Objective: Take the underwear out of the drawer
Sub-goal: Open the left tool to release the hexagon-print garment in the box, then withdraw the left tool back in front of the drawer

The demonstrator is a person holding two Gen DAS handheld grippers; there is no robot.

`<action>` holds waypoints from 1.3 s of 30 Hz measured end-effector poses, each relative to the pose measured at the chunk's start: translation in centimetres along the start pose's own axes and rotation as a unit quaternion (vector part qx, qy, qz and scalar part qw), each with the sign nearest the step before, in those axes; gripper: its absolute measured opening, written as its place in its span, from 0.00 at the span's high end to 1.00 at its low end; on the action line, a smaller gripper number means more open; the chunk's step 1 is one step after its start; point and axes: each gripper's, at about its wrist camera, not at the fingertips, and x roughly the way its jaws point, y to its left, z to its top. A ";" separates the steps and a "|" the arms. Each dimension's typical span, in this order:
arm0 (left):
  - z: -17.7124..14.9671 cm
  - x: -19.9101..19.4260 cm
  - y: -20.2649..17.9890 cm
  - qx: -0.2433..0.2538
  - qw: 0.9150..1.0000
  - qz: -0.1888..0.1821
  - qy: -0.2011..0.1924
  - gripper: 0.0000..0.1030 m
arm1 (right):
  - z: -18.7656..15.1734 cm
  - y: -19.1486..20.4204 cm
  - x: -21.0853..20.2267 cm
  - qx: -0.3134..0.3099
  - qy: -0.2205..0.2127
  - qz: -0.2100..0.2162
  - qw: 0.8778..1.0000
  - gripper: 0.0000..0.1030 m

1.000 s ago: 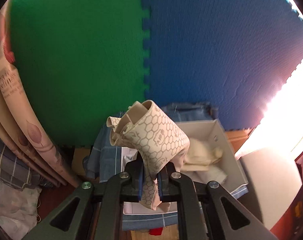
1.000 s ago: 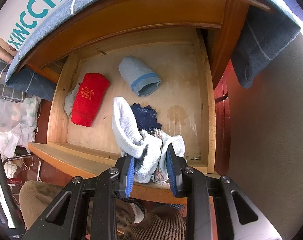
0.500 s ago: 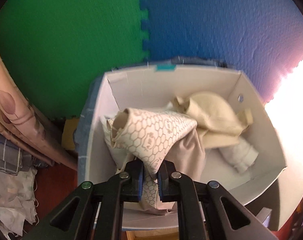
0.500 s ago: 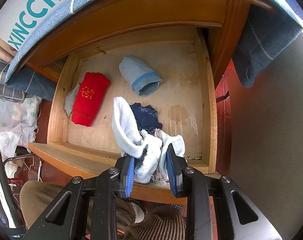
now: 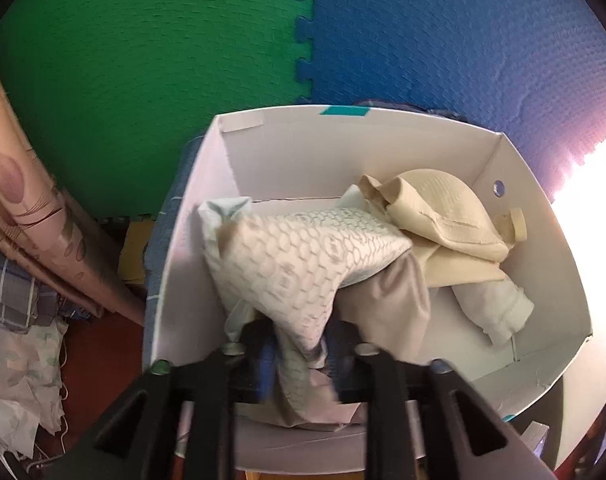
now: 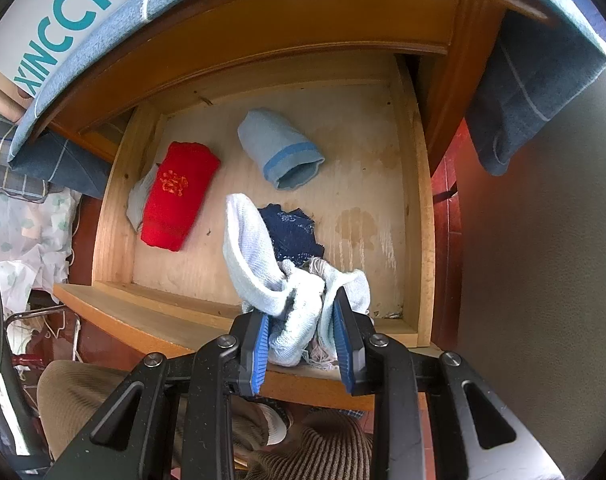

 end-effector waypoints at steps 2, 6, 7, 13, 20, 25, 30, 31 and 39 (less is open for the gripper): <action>-0.1 -0.6 0.3 -0.005 1.000 0.000 -0.012 0.66 | 0.0 0.0 0.0 0.000 0.000 -0.001 1.000 0.74; -0.2 -2.3 0.2 0.006 0.999 0.001 -0.032 0.51 | 0.0 0.1 0.1 -0.002 0.000 -0.003 1.000 0.74; -0.3 -2.9 0.1 0.013 0.999 0.003 -0.040 0.51 | 0.0 0.1 0.1 -0.003 0.000 -0.003 1.000 0.74; -1.1 -6.3 -0.3 0.018 0.997 0.004 -0.076 0.47 | 0.1 0.3 0.1 -0.006 0.001 -0.007 1.000 0.74; -4.8 -9.5 0.4 -0.004 0.992 0.030 -0.119 0.46 | 0.0 0.3 0.2 -0.006 0.000 -0.008 1.000 0.74; -9.9 -9.9 0.7 0.009 0.991 0.048 -0.125 0.46 | -0.1 0.5 0.1 -0.010 -0.003 -0.015 1.000 0.75; -15.7 -8.1 0.6 0.005 0.993 0.050 -0.102 0.46 | -0.1 0.6 -0.2 -0.018 -0.012 -0.022 1.000 0.75; -16.7 -7.5 0.7 0.000 0.994 0.049 -0.095 0.46 | -0.2 0.6 -0.4 -0.020 -0.015 -0.024 0.999 0.75; -24.0 -1.2 1.4 -0.055 0.997 0.054 -0.023 0.46 | -0.4 1.2 -1.9 -0.037 -0.046 -0.031 0.998 0.75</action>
